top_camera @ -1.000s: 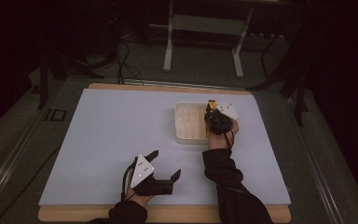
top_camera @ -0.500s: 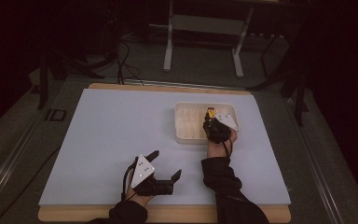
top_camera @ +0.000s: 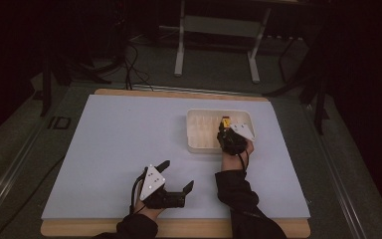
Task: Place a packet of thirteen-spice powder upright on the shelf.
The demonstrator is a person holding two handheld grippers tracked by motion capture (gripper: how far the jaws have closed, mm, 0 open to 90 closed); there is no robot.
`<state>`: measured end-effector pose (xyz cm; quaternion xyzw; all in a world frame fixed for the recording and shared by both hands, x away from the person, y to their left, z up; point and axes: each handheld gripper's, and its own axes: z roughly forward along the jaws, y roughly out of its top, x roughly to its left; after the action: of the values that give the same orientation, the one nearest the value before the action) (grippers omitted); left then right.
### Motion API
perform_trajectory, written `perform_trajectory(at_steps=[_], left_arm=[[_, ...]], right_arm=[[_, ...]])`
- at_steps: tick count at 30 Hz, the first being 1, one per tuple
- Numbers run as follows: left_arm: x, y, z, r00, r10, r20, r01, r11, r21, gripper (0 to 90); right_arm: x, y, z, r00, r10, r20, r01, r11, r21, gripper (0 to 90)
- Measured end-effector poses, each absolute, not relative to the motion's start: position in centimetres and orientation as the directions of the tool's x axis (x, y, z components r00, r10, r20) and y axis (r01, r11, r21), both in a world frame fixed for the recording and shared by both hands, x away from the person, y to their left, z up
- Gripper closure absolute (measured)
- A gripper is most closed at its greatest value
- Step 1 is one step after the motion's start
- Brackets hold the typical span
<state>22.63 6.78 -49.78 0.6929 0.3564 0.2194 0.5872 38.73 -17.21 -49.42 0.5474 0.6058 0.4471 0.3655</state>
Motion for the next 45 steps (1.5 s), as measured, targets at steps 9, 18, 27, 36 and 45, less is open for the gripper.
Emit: perform_trajectory(at_steps=[9, 18, 27, 36, 45], left_arm=[[22.7, 6.7, -49.8, 0.65, 0.752, -0.108, 0.232, -0.062, 0.971, 3.2], [22.8, 6.7, -49.8, 0.648, 0.754, -0.108, 0.237, -0.065, 0.969, 3.2], [22.9, 6.5, -49.9, 0.667, 0.739, -0.093, 0.244, -0.099, 0.965, 3.2], [23.1, 6.4, -49.8, 0.675, 0.732, -0.093, 0.25, -0.108, 0.962, 3.2], [23.2, 6.2, -49.7, 0.68, 0.728, -0.093, 0.253, -0.114, 0.961, 3.2]], right_arm=[[39.0, -17.6, -48.9, -0.171, 0.984, 0.06, 0.374, 0.008, 0.928, 56.9], [38.4, -18.5, -47.7, -0.256, 0.966, 0.036, 0.388, 0.069, 0.919, 35.0], [38.0, -19.9, -46.1, -0.347, 0.934, 0.084, 0.415, 0.072, 0.907, 17.5], [37.7, -20.7, -44.6, -0.41, 0.907, 0.098, 0.429, 0.097, 0.898, 13.7], [36.3, -22.2, -44.2, -0.466, 0.881, 0.087, 0.407, 0.126, 0.905, 13.4]])
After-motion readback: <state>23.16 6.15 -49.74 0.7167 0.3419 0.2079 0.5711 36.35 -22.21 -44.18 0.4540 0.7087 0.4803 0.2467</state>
